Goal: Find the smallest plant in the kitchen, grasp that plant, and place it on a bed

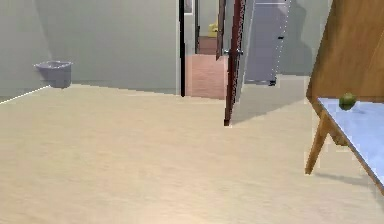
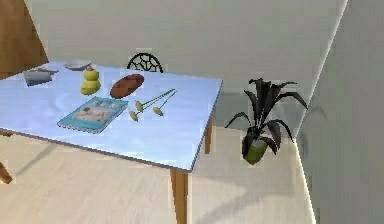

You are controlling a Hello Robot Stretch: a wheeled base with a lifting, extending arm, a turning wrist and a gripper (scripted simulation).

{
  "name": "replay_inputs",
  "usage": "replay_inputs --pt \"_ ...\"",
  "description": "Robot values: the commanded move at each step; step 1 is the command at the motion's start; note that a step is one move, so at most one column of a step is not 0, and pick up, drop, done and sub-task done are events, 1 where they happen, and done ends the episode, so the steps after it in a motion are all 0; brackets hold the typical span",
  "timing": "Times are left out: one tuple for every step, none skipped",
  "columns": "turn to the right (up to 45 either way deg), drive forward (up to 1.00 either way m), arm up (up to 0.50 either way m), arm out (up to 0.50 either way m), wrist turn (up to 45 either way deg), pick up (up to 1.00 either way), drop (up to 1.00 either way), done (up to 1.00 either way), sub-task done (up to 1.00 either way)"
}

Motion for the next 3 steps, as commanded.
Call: replay_inputs --pt "45.0 0.00 0.00 0.00 0.0 0.00 0.00 0.00 0.00" --pt "45.0 0.00 0.00 0.00 0.0 0.00 0.00 0.00 0.00" --pt "24.0 0.00 0.00 0.00 0.0 0.00 0.00 0.00 0.00"
